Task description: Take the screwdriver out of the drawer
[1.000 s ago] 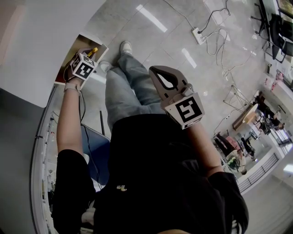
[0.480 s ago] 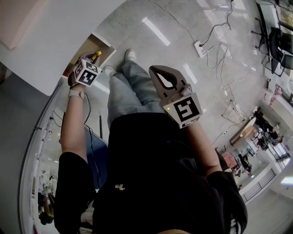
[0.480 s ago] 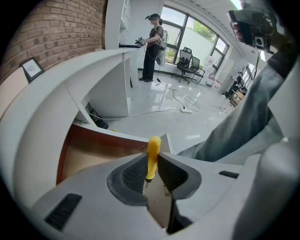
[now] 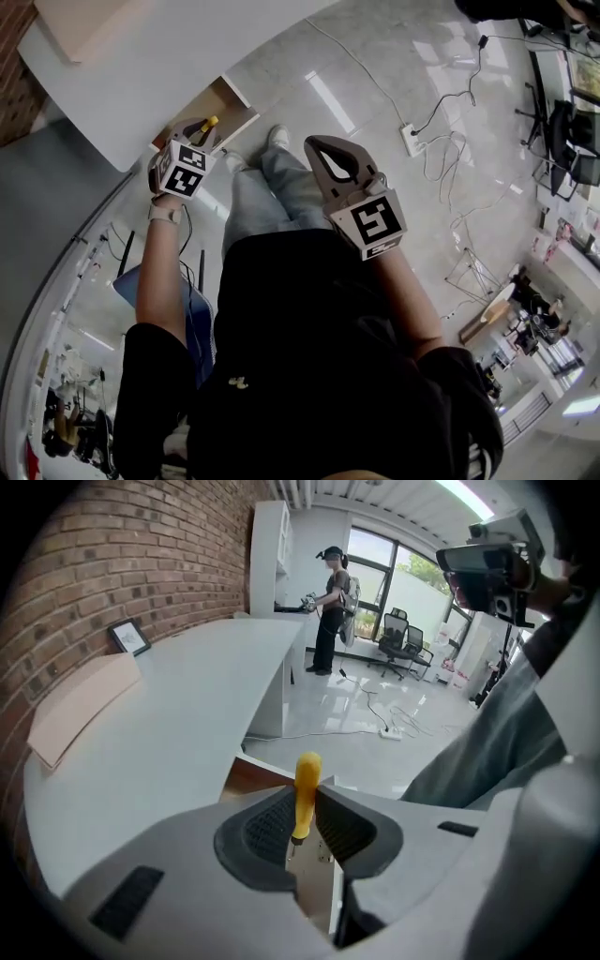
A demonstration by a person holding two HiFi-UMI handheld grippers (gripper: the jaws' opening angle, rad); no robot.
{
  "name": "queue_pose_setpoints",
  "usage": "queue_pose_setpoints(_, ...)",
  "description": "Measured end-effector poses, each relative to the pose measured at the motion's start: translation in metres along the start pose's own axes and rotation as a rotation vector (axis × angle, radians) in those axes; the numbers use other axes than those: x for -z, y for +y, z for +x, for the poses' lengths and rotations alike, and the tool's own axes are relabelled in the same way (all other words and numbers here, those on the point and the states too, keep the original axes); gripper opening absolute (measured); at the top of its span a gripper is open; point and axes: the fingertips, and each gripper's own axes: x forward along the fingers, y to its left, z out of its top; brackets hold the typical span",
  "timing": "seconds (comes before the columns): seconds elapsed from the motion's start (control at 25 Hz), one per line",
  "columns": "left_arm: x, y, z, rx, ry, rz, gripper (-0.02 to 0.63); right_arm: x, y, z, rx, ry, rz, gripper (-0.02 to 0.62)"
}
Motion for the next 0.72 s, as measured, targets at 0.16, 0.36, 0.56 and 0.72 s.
queue_pose_setpoints(0.16,-0.013,0.002,-0.039,-0.036,-0.054,-0.054,0.069,-0.020,0.006,-0.001,-0.015,-0.022,-0.023,0.011)
queue_pose_setpoints(0.36,-0.031,-0.009,-0.086,-0.106,-0.151,-0.109,0.069,-0.034,0.013,-0.007,-0.051,-0.069,-0.067,0.011)
queue_pose_setpoints(0.56,-0.066,-0.011,-0.142,-0.186,-0.270,-0.157,0.069,-0.065,0.015,-0.008,-0.092,-0.129,-0.088,0.011)
queue_pose_setpoints(0.72,-0.081,-0.016,-0.183,-0.242,-0.359,-0.211,0.069,-0.085,0.021,-0.011,-0.115,-0.170,-0.106,0.011)
